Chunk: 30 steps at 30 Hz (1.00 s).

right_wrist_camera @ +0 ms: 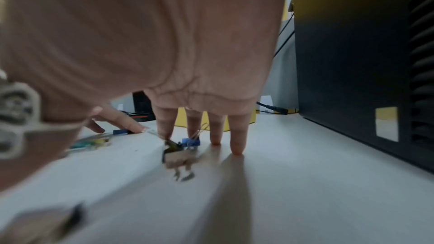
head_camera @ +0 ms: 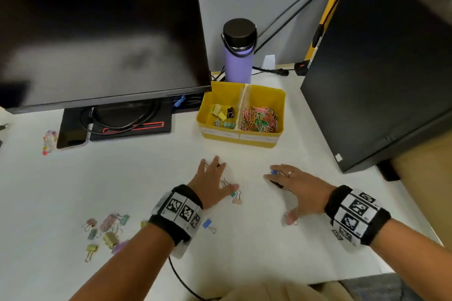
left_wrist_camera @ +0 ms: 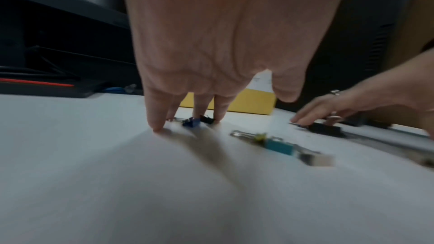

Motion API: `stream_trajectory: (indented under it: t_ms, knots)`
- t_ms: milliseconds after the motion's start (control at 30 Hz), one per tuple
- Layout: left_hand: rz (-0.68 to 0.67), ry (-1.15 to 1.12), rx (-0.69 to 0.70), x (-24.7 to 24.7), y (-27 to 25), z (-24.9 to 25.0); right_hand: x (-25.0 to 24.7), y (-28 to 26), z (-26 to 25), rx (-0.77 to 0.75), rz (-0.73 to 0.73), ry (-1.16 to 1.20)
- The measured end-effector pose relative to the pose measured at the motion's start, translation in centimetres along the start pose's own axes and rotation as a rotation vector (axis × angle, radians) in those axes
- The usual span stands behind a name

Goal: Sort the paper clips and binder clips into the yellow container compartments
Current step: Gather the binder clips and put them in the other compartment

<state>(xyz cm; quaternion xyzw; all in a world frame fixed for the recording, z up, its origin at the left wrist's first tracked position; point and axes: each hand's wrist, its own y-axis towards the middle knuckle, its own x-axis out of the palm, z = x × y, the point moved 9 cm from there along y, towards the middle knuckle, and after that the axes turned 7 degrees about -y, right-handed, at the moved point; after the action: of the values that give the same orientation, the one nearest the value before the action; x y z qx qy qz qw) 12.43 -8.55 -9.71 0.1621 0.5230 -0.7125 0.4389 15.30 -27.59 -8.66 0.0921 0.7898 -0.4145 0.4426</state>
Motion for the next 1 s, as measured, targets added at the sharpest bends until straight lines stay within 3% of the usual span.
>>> stream_trajectory:
  t_ms: [100,200,300,400,567,733,867,1000]
  knots:
    - [-0.044,0.060,0.053,2.4,-0.9,1.7,1.0,-1.2,-0.1,0.047,0.014,-0.104]
    - [-0.044,0.168,0.066,3.0,-2.1,3.7,1.5,-1.7,-0.2,0.094,0.040,-0.045]
    - [0.012,0.166,0.024,3.2,-2.2,4.2,1.1,-1.6,-0.3,0.092,0.075,0.048]
    - [0.103,0.311,0.032,3.0,-1.8,4.3,0.5,-1.3,-0.5,0.105,0.129,0.157]
    - [0.252,0.108,0.016,1.2,-1.1,3.7,0.5,-0.2,-0.1,0.101,0.161,0.252]
    - [0.180,0.195,-0.042,1.0,-0.6,3.7,0.5,0.3,-1.3,0.084,0.109,0.024]
    - [0.082,0.347,-0.218,1.8,-0.6,3.4,0.5,1.1,-1.5,0.161,0.091,-0.089]
    - [0.105,0.455,-0.251,0.5,-0.1,3.5,-0.1,1.7,-2.1,0.097,0.116,0.051]
